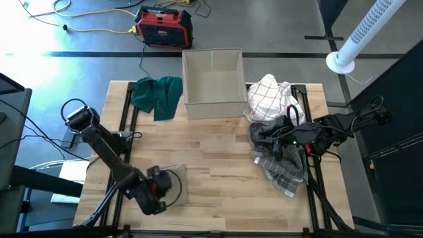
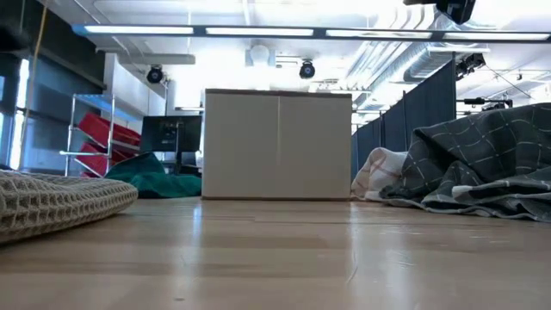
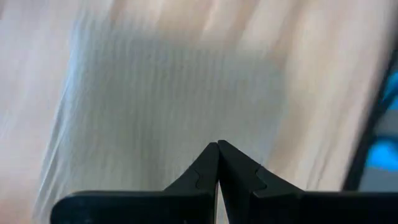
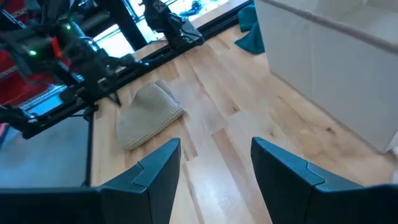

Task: Fold towel
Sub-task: Fold the brown kitchen towel

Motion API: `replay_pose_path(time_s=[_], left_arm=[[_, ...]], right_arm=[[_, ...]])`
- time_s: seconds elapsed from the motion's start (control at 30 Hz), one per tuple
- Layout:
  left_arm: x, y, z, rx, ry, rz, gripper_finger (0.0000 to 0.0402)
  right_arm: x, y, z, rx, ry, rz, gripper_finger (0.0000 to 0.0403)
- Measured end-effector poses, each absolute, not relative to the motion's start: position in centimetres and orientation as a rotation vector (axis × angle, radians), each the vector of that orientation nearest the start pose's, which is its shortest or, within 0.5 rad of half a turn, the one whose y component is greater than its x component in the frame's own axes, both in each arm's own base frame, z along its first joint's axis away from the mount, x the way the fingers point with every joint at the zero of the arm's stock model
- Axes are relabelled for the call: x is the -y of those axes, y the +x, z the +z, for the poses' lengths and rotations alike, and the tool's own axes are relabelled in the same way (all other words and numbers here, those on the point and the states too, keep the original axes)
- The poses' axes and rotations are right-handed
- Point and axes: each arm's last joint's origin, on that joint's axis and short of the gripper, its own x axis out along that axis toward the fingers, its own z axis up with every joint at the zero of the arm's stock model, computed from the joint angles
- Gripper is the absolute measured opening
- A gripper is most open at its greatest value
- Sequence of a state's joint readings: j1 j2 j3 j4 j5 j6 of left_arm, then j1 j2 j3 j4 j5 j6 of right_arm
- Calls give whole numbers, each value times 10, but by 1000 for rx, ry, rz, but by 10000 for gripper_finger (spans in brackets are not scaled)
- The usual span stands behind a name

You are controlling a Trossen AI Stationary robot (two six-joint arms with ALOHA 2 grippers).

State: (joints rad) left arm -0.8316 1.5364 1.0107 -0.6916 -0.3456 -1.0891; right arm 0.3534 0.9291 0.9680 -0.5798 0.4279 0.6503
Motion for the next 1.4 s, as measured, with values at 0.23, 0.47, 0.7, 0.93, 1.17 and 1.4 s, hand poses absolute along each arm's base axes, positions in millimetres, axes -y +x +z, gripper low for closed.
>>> replay_pose_path(time_s=[0.23, 0.47, 0.7, 0.93, 1.17, 1.4], left_arm=[[180, 202, 166, -1132, -323, 161, 0], [156, 189, 136, -1272, -312, 196, 0], [154, 161, 133, -1471, -218, 178, 0], [146, 129, 142, -1643, -160, 288, 0], [155, 130, 155, -1585, -241, 173, 0], [167, 142, 170, -1477, -355, 78, 0]], right_arm=[[-53, 178, 337, -443, 434, -239, 183], [-53, 179, 337, -434, 463, -238, 183], [-54, 179, 337, -444, 499, -220, 183], [-54, 178, 337, -444, 500, -220, 183], [-54, 178, 337, -449, 493, -225, 183], [-53, 178, 335, -461, 487, -230, 183]])
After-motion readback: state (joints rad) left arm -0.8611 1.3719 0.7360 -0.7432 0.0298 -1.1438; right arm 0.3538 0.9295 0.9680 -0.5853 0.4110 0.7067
